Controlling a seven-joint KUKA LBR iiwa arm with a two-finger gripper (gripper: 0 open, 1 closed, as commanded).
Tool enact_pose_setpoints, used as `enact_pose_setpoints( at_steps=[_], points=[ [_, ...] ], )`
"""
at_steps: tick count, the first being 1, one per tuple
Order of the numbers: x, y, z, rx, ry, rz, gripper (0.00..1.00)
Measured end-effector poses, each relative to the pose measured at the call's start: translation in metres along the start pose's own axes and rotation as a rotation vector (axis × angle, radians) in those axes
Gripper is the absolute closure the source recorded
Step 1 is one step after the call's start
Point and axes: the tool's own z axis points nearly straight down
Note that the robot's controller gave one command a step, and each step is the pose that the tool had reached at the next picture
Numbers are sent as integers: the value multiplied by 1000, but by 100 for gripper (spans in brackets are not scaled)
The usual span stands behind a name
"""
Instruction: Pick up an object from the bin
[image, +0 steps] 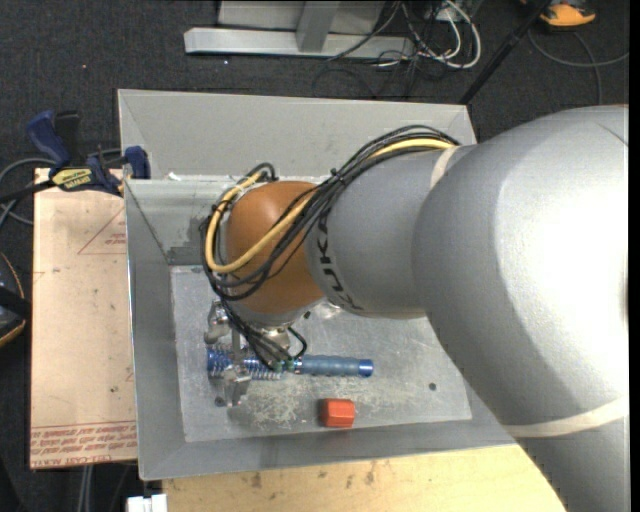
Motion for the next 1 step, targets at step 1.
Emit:
enact_pose_setpoints(
  at_steps=[1],
  points=[
    [-2, 0, -5, -1, -7, 1, 100]
  ],
)
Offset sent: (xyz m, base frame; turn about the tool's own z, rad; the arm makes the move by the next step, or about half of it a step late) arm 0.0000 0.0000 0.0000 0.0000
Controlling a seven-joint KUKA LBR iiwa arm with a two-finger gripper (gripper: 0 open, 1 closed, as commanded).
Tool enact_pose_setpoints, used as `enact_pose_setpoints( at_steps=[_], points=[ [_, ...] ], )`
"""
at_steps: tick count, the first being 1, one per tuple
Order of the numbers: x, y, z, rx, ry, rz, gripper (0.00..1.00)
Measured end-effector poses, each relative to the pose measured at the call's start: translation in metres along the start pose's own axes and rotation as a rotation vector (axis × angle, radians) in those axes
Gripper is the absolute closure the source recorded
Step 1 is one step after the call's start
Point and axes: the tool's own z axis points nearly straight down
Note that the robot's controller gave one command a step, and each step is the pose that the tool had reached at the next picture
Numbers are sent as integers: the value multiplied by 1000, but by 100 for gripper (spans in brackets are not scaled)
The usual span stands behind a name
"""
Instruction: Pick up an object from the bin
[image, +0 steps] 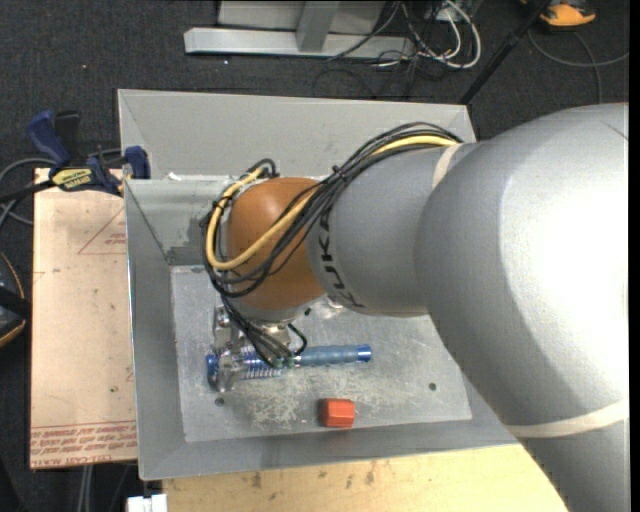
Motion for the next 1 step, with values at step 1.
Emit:
enact_pose_setpoints(
  at_steps=[1],
  points=[
    [-15, -2, -156, -1, -11, 11, 100]
  ],
)
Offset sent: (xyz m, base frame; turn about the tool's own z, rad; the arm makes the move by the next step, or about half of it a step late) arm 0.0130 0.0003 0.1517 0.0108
